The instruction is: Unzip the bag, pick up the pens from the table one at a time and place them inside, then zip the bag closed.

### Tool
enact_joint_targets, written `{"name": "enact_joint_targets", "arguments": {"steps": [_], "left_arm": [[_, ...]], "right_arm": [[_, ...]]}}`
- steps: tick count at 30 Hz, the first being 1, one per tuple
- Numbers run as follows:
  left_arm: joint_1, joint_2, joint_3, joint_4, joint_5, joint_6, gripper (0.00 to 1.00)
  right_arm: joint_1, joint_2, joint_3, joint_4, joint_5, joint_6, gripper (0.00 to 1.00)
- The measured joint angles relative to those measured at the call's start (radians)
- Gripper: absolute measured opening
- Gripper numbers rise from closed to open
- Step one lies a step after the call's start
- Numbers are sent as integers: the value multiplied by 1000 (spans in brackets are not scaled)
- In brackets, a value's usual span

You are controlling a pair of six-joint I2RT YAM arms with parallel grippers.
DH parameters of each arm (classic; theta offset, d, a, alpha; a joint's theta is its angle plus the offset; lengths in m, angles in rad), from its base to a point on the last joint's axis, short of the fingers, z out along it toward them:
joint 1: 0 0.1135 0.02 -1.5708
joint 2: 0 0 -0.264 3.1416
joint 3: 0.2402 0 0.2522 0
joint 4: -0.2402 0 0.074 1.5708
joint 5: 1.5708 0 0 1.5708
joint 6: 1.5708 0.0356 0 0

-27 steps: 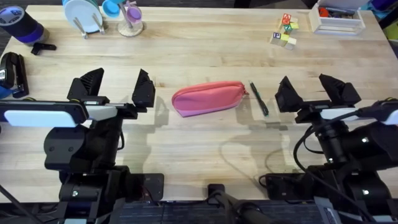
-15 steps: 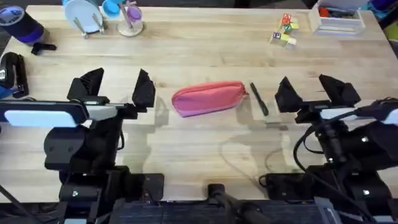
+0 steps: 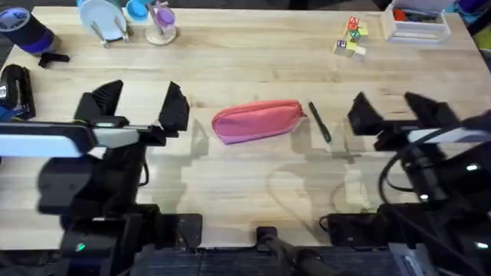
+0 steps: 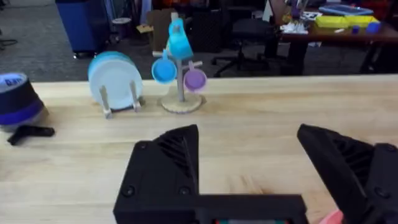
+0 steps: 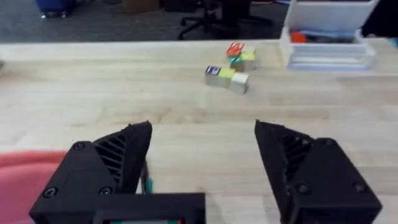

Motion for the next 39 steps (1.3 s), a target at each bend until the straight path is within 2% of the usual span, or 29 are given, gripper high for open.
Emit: {"name": "enact_joint_targets", "arguments": {"steps": [6,17,20,21,26,30,35,39], "left_arm": [[0,81,183,-100,-1,0,993],[0,426,458,-203,5,4,993],[0,497,524,-257,12,4,993],[0,556,584,-325,20,4,993],[0,631,656,-403,32,4,993],[0,677,694,-434,83,40,993],[0,725,710,-471,228,158,992],[0,746,710,-515,387,304,992]], "right_arm": [[0,205,227,-51,50,2,996],[0,750,657,-204,43,2,996],[0,844,746,-249,22,2,996],[0,912,807,-295,9,2,996],[0,962,837,-326,-1,2,996],[0,964,838,-326,-8,2,996],[0,964,839,-325,-11,2,996],[0,964,839,-325,-12,2,996]]}}
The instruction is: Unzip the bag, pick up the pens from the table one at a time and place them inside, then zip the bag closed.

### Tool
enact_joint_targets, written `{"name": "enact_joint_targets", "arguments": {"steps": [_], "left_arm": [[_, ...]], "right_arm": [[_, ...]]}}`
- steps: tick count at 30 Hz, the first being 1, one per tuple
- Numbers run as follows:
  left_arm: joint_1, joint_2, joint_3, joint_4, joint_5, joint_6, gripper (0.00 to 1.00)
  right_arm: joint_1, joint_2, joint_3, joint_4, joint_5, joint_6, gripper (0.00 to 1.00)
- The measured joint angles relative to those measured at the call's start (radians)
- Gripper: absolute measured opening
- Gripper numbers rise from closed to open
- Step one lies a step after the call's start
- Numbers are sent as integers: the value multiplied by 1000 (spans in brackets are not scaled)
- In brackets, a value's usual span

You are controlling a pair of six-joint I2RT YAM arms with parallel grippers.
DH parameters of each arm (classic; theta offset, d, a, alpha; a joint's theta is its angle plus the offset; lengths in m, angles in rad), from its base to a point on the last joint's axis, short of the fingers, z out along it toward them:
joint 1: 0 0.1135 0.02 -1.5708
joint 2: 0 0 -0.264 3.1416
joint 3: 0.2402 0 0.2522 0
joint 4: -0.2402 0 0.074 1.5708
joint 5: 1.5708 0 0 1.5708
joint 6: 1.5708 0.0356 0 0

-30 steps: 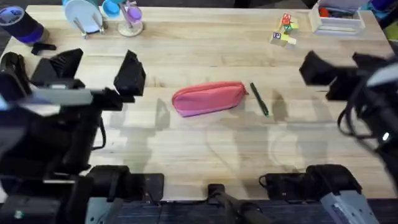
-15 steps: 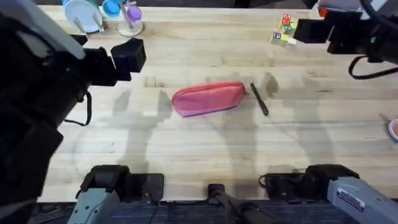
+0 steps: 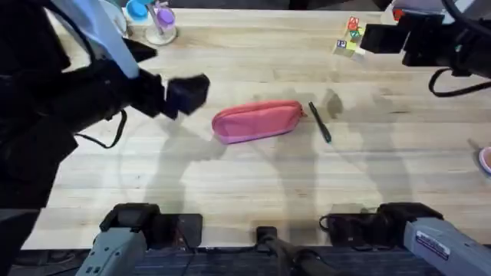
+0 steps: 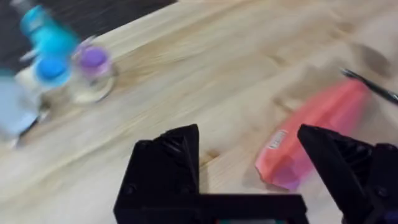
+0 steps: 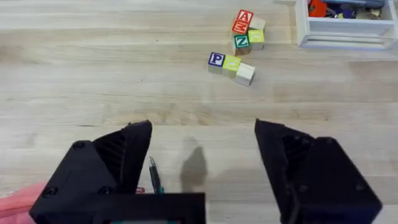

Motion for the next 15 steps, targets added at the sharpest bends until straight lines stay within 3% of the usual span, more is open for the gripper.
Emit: {"name": "enact_joint_targets", "arguments": {"steps": [1,10,15], "left_arm": [[0,-1,0,-54,115,148,993],[0,-1,0,-239,246,431,993],[0,-1,0,-301,277,562,993]], "right_arm": [[0,0,0,0,0,0,996],[0,0,0,0,0,0,997],[0,0,0,0,0,0,996]]}}
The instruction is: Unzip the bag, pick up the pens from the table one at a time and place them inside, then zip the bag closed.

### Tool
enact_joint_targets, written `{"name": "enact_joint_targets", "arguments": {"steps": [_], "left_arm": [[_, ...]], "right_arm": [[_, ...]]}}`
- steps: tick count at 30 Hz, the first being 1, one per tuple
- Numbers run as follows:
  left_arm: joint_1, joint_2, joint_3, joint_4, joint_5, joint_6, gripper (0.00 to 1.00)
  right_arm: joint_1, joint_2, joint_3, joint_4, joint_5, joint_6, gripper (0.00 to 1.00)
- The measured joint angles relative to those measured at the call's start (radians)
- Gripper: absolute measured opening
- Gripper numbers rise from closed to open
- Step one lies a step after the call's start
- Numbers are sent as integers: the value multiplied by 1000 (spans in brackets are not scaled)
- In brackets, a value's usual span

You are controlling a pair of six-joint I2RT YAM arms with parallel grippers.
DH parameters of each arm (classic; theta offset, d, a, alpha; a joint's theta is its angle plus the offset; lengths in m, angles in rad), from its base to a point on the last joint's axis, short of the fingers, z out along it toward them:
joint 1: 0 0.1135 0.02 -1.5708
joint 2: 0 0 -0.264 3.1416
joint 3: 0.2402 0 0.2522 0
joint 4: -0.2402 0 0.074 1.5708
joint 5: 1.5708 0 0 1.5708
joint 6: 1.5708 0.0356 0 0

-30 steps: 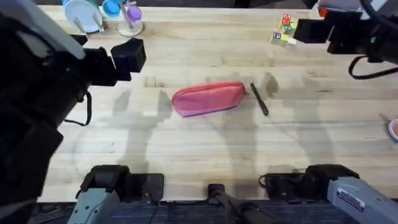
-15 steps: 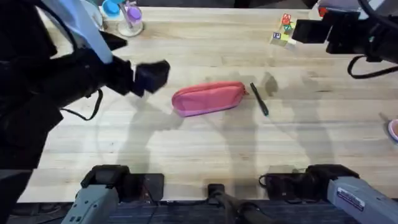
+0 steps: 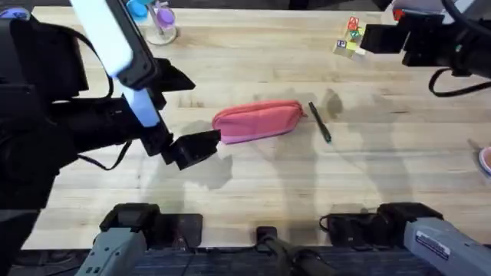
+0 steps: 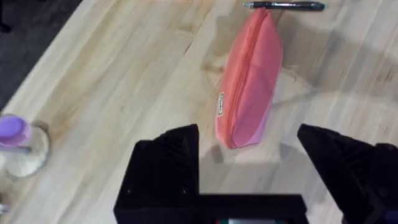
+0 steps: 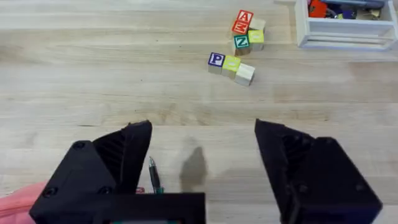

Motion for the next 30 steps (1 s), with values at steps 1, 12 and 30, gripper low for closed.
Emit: {"name": "enact_joint_targets", "arguments": {"steps": [1,12,30], "left_arm": [[0,0,0,2,0,15,993],[0,0,0,14,7,111,993],[0,233,0,16,12,184,993]], "right_arm": [[0,0,0,0,0,0,996],[0,0,0,0,0,0,996],[0,0,0,-2,0,0,996]]}}
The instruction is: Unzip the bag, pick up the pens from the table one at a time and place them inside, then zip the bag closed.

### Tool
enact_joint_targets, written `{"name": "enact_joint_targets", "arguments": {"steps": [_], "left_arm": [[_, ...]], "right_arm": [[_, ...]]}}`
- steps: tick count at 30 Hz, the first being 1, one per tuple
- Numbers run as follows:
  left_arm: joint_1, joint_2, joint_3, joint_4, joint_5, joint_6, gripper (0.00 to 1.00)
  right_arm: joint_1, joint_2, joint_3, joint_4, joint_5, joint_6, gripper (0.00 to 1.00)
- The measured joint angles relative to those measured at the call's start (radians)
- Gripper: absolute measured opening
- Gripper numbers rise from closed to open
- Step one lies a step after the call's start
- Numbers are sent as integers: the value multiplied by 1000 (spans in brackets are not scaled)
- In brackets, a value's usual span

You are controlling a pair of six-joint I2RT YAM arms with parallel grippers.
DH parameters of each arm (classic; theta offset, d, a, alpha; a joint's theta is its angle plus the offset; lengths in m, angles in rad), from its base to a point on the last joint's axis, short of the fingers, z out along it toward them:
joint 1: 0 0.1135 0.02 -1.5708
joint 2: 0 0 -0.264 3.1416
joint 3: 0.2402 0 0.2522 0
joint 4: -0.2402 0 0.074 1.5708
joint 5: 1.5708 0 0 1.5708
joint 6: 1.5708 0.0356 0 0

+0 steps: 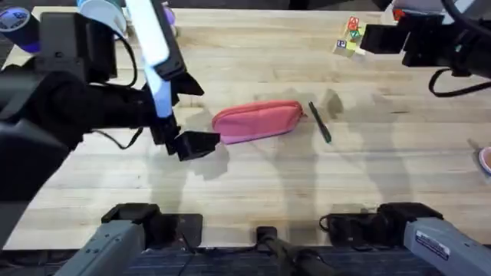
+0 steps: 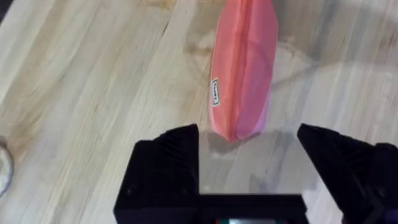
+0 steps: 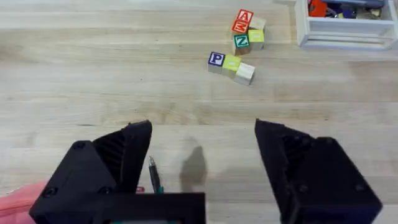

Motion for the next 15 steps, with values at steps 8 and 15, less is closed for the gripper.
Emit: {"name": "enact_joint_targets", "arguments": {"steps": [8,15], "left_arm": [[0,121,0,86,35,13,993],[0,135,0,90,51,13,993]], "right_arm": [[0,0,0,0,0,0,996],[0,0,0,0,0,0,996]]}}
